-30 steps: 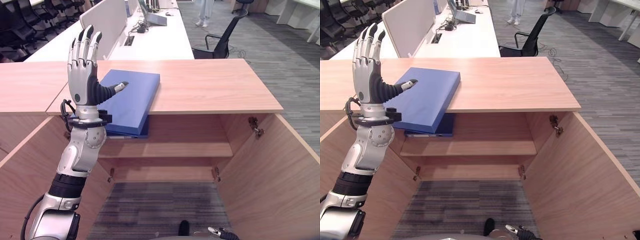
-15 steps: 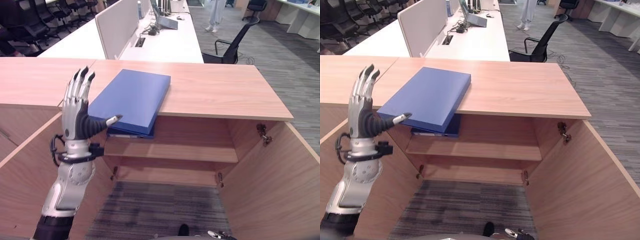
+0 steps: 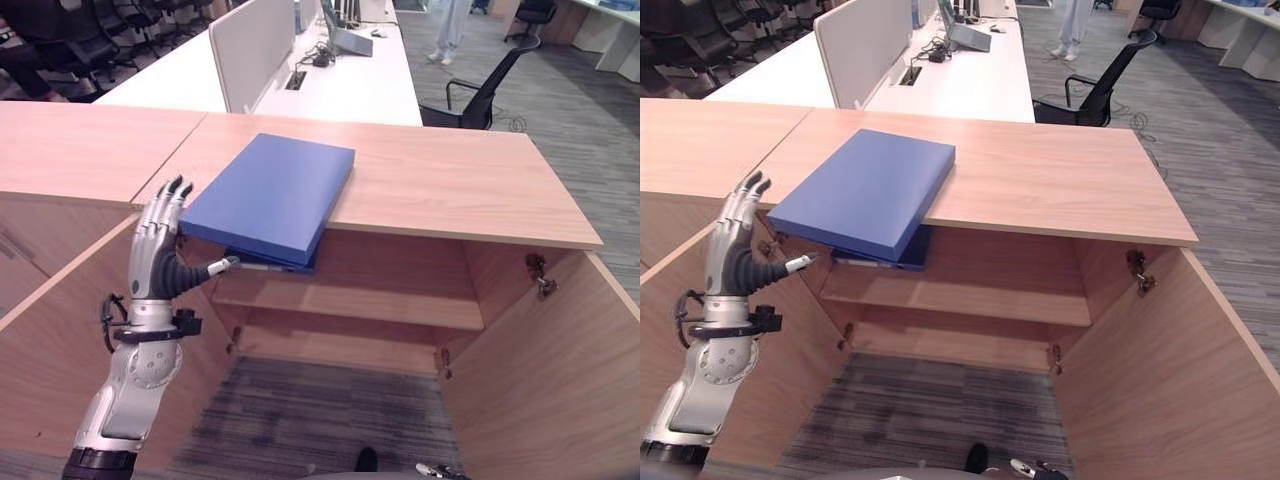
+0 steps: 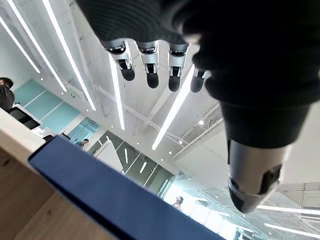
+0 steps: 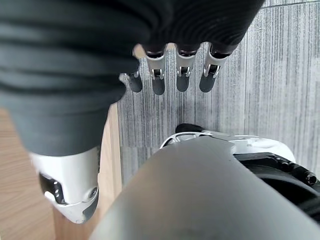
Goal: Put the empty folder in the office cabinet
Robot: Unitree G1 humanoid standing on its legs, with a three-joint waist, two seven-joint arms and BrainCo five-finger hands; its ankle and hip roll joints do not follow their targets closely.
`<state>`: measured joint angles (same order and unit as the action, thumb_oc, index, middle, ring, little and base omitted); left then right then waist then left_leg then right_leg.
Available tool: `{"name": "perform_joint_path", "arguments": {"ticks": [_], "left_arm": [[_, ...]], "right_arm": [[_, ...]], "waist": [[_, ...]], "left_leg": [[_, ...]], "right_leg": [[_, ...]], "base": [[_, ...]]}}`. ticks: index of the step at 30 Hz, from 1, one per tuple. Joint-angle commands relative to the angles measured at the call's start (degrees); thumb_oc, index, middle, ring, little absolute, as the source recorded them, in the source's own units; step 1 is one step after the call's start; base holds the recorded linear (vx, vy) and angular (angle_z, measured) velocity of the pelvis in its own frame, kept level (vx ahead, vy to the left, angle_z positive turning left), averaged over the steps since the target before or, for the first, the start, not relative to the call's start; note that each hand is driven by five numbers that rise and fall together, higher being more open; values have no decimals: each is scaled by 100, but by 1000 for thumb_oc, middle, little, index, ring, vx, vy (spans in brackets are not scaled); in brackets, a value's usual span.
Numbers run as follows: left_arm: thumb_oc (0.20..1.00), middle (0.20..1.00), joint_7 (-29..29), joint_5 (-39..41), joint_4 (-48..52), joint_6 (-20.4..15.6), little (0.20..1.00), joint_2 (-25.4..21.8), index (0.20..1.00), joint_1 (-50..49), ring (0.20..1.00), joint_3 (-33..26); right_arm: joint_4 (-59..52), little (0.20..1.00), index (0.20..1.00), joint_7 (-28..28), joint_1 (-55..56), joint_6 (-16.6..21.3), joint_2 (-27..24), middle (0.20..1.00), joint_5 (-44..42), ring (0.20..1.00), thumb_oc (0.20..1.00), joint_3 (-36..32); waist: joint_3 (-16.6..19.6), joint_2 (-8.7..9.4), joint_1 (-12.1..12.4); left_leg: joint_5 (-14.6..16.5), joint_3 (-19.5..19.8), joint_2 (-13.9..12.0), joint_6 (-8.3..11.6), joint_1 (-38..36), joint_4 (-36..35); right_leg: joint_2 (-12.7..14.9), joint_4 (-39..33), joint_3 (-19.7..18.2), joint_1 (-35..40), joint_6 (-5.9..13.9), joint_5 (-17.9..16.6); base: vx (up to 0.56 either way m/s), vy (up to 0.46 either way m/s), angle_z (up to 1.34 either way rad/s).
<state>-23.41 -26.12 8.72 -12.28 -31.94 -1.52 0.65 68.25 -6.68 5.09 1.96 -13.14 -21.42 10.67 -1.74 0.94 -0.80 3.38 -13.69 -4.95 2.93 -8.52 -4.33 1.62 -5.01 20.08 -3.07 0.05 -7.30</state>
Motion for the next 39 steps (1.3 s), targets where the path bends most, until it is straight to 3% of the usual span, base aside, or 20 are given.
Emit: {"name": "perform_joint_path", "arguments": {"ticks": [1,11,37,38,39], "left_arm": [[1000,1000,13,3,84,-142,1000,-388,1000,412,1000,183],[1000,1000,154,-901,-767,106,1000,-739,1000,1096,1000,1030],[1000,1000,-460,-3053,-2510,1150,1000,-1381,1000,2679,1000,2118],[529,529,-500,-3142,-2463,1219,529,-1426,529,2736,529,2105],[200,200,-520,-3166,-2453,1246,200,-1426,200,2748,200,2085]], "right_arm": [[341,1000,1000,66,-372,95,259,1000,-213,1000,1000,43],[460,1000,1000,109,-388,68,200,1000,-170,1000,1000,11],[579,1000,1000,195,-408,99,83,1000,-94,1000,1000,126],[613,1000,1000,217,-404,99,89,1000,-71,1000,1000,138],[635,1000,1000,220,-402,94,93,1000,-56,1000,1000,136]], "waist": [[73,396,-99],[148,346,-277],[247,262,-502],[257,258,-509],[266,255,-509]], "left_leg": [[-66,-157,323,-168,364,-67],[9,-268,318,-175,295,-67],[169,-430,324,-174,152,-67],[183,-436,325,-174,144,-67],[187,-441,323,-174,138,-67]], "right_leg": [[301,1,-217,711,778,602],[290,1,-337,699,796,582],[272,1,-508,727,864,561],[275,1,-511,730,869,563],[274,1,-513,735,870,567]], "base": [[0,0,0],[2,13,-4],[1,7,-4],[20,1,-3],[16,2,-6]]}}
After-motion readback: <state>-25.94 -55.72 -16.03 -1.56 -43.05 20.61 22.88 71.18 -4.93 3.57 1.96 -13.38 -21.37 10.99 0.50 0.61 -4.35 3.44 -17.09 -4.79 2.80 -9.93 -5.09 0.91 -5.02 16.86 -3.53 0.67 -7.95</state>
